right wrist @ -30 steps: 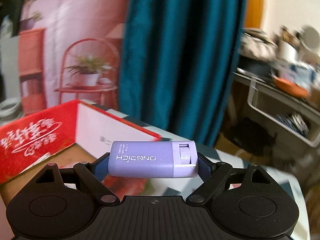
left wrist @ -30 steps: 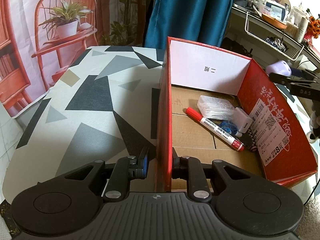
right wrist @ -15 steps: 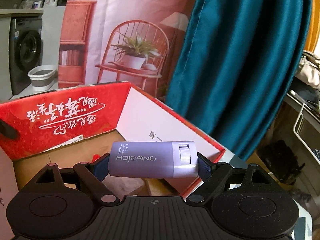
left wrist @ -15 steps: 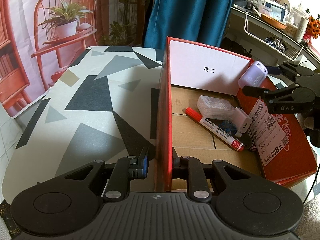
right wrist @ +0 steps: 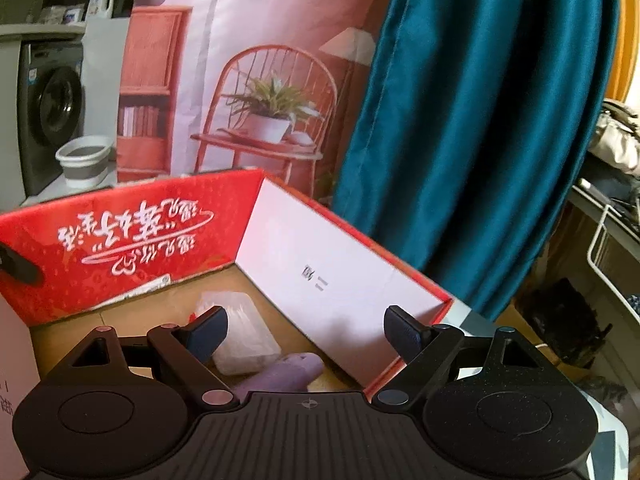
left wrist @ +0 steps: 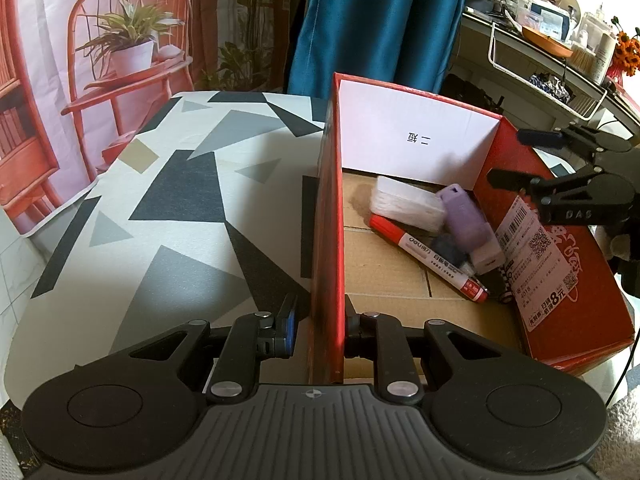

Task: Organize rigid objects
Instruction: 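Carry the lavender stick into the red box and release it, then move the right tool to the dark red lipstick tube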

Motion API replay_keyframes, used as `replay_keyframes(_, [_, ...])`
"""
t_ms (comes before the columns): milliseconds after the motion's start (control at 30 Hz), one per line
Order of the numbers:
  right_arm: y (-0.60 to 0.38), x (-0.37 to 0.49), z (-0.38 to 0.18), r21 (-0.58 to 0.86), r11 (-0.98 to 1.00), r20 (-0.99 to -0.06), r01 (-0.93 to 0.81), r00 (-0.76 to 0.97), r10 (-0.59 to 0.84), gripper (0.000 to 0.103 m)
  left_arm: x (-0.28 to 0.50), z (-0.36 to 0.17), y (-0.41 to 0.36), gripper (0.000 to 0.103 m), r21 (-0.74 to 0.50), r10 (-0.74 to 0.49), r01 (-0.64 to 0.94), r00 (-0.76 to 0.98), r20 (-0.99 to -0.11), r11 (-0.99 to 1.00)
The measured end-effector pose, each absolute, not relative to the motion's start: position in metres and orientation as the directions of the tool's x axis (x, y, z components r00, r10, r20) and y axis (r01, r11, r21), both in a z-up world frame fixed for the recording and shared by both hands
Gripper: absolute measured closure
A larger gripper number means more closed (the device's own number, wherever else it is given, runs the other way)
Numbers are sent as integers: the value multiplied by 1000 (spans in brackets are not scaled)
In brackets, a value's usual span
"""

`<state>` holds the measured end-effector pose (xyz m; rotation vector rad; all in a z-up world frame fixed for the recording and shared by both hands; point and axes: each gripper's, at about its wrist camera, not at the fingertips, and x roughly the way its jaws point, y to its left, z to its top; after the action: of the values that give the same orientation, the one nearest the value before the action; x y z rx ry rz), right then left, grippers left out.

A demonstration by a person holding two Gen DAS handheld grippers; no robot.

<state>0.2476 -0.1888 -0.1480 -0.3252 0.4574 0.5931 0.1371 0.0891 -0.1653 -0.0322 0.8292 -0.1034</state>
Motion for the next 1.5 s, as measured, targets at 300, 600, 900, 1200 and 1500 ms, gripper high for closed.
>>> replay_keyframes(300, [-242, 254, -133, -106, 885, -402, -453, 834, 378, 15, 137, -165, 89, 81, -70, -104, 79, 671, -734, 994])
replay_keyframes(600, [-318, 288, -166, -2, 975, -440, -222, 876, 199, 0, 135, -165, 91, 80, -74, -101, 69, 677, -729, 995])
replay_keyframes(900, [-344, 336, -226, -54, 984, -536, -172, 836, 117, 0, 134, -165, 90, 80, -73, -92, 57, 684, -724, 996])
replay_keyframes(1200, [-348, 379, -262, -42, 985, -613, -165, 783, 105, 0, 134, -165, 90, 80, -73, -89, 53, 684, -724, 996])
replay_keyframes(1500, [-345, 394, -273, -35, 981, -671, -189, 732, 117, 1, 135, -165, 90, 80, -69, -88, 55, 683, -725, 996])
